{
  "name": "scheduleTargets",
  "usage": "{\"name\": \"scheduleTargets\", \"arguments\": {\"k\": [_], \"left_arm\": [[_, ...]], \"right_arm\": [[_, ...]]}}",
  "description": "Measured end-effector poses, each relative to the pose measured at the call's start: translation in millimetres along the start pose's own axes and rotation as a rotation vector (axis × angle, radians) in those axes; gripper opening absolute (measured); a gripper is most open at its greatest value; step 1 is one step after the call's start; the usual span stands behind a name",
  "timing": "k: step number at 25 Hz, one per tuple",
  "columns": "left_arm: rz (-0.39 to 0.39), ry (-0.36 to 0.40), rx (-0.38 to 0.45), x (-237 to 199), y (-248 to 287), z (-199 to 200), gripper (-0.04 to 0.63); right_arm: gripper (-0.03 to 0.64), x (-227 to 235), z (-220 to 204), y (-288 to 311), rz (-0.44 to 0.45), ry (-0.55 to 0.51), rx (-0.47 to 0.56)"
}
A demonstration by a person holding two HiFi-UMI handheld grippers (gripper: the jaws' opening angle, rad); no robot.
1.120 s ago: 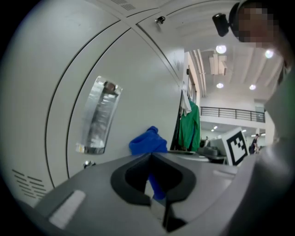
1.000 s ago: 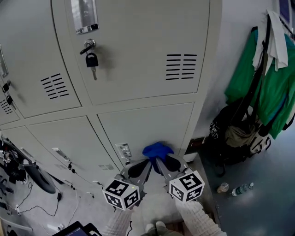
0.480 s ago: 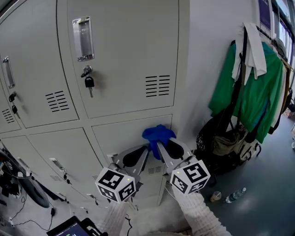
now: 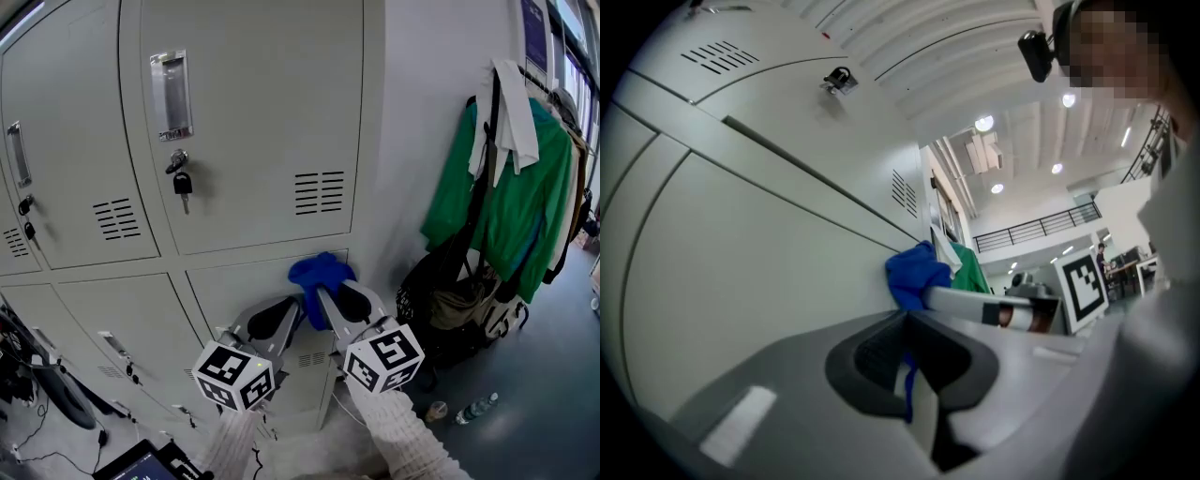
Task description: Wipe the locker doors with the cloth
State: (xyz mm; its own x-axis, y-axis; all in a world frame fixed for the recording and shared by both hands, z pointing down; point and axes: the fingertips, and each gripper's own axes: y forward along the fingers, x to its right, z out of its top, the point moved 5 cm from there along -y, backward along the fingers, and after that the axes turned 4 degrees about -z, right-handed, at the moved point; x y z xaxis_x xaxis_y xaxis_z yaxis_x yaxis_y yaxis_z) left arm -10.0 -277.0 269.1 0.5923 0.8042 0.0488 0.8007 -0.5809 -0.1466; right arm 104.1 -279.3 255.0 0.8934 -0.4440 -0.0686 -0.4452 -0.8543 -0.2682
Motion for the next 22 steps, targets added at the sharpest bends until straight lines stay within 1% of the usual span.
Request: {"name": "scheduleTargets", "arguments": {"k": [6,12,22], "left_arm": [[-0.004,-0.014,-0.027,0,2,-10,0.006],[0.000,-0.037,-0.064,0,1,-26,0.006],[0.027,-0.154,-0.146,-1,-11,-79,0.006]], "right_arm": [[0.058,-2,-6,-1,0.004,-0.027,-0.008],[0.058,-3,-30,-7,-0.001,0.010,-0.059],[0.058,-9,-85,-21,-0.007,0.082,-0.190]]}}
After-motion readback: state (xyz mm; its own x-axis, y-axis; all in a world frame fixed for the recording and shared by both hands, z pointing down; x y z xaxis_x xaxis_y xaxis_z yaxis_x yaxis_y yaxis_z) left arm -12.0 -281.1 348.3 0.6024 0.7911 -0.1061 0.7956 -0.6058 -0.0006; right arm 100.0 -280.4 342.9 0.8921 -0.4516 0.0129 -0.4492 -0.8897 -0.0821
